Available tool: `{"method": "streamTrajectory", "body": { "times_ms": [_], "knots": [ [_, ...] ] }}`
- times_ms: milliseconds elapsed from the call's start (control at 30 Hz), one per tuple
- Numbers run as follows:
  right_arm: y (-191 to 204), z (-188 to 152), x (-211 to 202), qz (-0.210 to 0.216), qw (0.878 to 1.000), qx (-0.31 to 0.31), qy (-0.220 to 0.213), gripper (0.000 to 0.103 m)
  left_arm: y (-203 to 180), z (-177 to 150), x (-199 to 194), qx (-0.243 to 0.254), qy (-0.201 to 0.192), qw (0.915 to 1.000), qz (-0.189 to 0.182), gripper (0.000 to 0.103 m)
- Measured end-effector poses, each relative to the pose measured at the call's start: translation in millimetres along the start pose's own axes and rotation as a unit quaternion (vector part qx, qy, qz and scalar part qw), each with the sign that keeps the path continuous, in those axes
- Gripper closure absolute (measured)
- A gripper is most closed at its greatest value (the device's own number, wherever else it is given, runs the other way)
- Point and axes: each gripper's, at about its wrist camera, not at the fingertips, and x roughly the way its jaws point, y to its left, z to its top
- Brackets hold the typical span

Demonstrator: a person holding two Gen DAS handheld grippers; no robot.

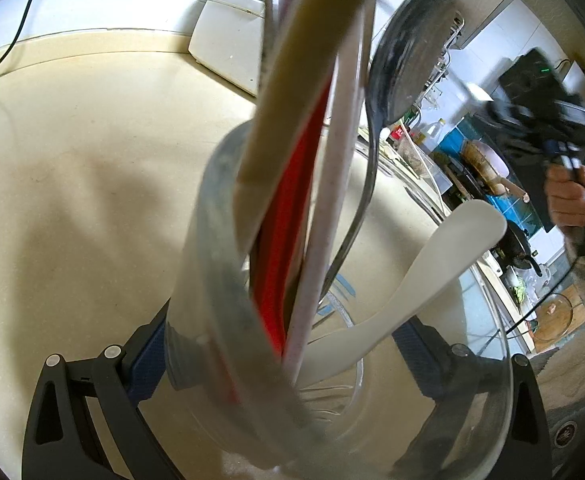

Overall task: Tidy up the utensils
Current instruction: 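Lift the spade spoon and lower it into the glass held by the left tool, then open the right tool to release the spade spoon into the glass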

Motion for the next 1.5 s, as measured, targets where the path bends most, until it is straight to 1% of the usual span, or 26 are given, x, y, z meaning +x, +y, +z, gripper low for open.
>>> {"method": "streamTrajectory", "body": {
  "times_ms": [100,167,233,267,333,467,500,567,700,833,900,1000,1067,1133,1233,1333,1367,1433,1467,1500],
  "knots": [
    [27.8,-4.9,1.4,-0.026,0.998,-0.058,0.027,0.101,-1.5,0.6,0.9,0.003,0.001,1.0000,0.004,0.003],
    [40.5,-6.0,2.3,-0.053,0.994,-0.092,0.040,0.101,-2.3,1.2,1.0,0.003,0.001,1.0000,0.004,0.003],
    [51.8,-6.4,5.3,-0.067,0.989,-0.124,0.054,0.100,-3.0,2.2,0.5,0.001,0.001,1.0000,0.002,0.003],
    [53.8,-6.3,5.9,-0.069,0.988,-0.128,0.058,0.100,-2.9,2.3,0.5,0.001,0.001,1.0000,0.002,0.003],
    [50.7,-4.0,0.2,-0.059,0.990,-0.115,0.061,0.100,-2.6,2.3,0.4,0.000,0.000,1.0000,0.001,0.003],
    [42.6,4.5,-22.6,-0.031,0.996,-0.076,0.029,0.101,-2.3,1.9,0.4,0.000,0.000,1.0000,0.000,0.003],
    [43.3,6.4,-26.2,-0.034,0.996,-0.079,0.024,0.101,-2.4,2.0,0.5,-0.001,0.000,1.0000,-0.001,0.003],
    [52.2,8.8,-25.9,-0.053,0.993,-0.102,0.029,0.101,-1.4,1.3,0.5,-0.001,0.000,1.0000,-0.001,0.003],
    [74.1,13.1,-20.7,-0.065,0.985,-0.152,0.053,0.100,-1.8,1.3,0.9,-0.001,0.000,1.0000,0.000,0.003],
    [93.1,21.6,-19.7,-0.074,0.976,-0.193,0.065,0.101,-2.5,-0.1,1.0,0.004,0.001,1.0000,0.005,0.003],
    [102.1,25.1,-16.2,-0.089,0.969,-0.218,0.072,0.101,-4.0,-0.1,1.5,0.005,0.001,1.0000,0.007,0.003],
    [117.3,26.7,-1.7,-0.119,0.953,-0.262,0.095,0.101,-7.9,0.5,2.3,0.007,0.002,0.9999,0.009,0.003],
    [127.7,25.6,10.1,-0.130,0.943,-0.286,0.109,0.101,-10.5,1.0,3.2,0.007,0.002,0.9999,0.010,0.003],
    [137.5,22.9,23.6,-0.143,0.930,-0.315,0.123,0.101,-10.9,1.1,3.4,0.007,0.002,0.9999,0.010,0.003],
    [151.3,15.6,48.3,-0.169,0.905,-0.363,0.144,0.101,-13.7,0.9,4.1,0.009,0.003,0.9999,0.013,0.003],
    [158.1,9.7,70.1,-0.175,0.890,-0.390,0.160,0.100,-15.1,1.5,3.5,0.009,0.003,0.9999,0.013,0.003],
    [159.6,8.2,77.7,-0.179,0.886,-0.397,0.162,0.100,-15.4,1.5,3.6,0.009,0.003,0.9999,0.013,0.003],
    [162.4,7.6,86.7,-0.184,0.884,-0.399,0.160,0.099,-14.4,1.5,3.3,0.009,0.003,0.9999,0.013,0.003],
    [162.6,8.6,89.4,-0.187,0.886,-0.395,0.157,0.098,-14.4,1.4,3.3,0.009,0.003,0.9999,0.013,0.003],
    [162.0,10.7,89.8,-0.188,0.889,-0.389,0.152,0.093,-14.6,1.5,3.4,0.009,0.003,0.9999,0.013,0.003]
  ]
}}
